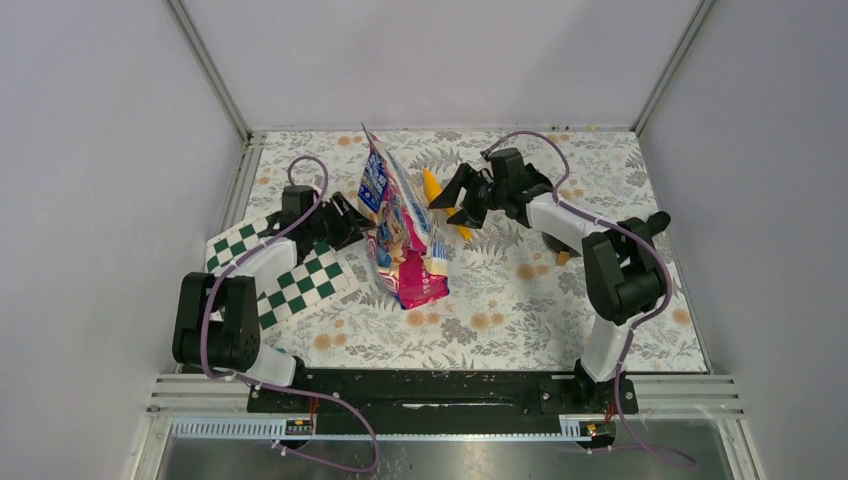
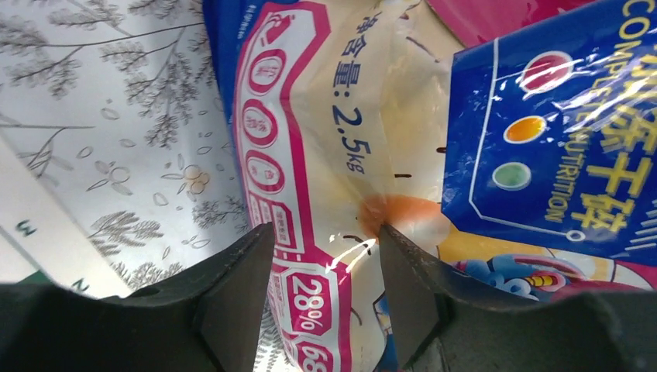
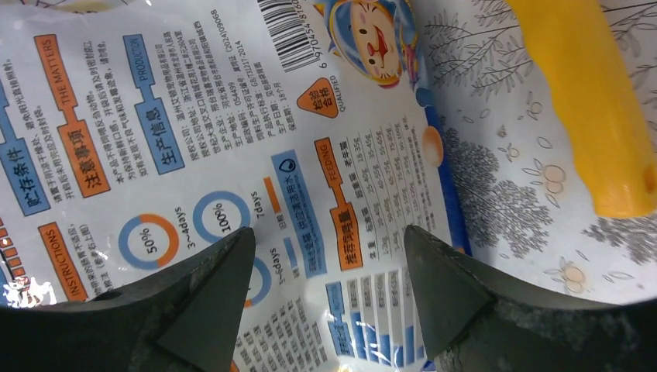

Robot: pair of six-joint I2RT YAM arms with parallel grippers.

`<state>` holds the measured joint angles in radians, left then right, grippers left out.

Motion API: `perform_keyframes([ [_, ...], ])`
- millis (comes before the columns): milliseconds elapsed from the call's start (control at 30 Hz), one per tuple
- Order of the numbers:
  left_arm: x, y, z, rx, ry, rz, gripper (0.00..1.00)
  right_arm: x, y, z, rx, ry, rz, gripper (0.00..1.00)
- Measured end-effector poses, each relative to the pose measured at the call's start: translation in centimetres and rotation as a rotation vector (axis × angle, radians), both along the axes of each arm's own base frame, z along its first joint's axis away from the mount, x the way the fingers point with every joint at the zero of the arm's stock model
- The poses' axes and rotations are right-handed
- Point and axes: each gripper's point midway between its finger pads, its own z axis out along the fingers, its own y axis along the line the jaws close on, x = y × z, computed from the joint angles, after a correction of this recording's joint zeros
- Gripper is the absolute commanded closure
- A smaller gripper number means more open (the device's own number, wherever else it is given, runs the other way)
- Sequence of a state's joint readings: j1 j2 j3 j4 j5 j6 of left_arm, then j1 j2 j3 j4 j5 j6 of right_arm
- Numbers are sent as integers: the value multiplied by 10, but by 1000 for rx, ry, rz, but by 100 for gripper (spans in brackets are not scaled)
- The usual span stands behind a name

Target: Serve the pet food

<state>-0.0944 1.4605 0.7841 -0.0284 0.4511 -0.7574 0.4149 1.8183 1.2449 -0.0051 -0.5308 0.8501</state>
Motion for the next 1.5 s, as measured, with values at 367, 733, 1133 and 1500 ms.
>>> perform_keyframes([
  [367, -4, -33, -5, -34, -83, -118, 58, -14, 11, -14, 38, -54, 32, 27],
  [733, -51, -51, -8, -47, -100, -144, 58, -61, -6, -18, -19, -128, 26, 28],
  [1133, -32, -35, 107, 149, -226, -91, 54, -62, -22, 31, -325, -92, -20, 37],
  [1500, -39, -53, 209, -5, -462, -147, 57, -76, -29, 163, -225, -354, -6, 51],
])
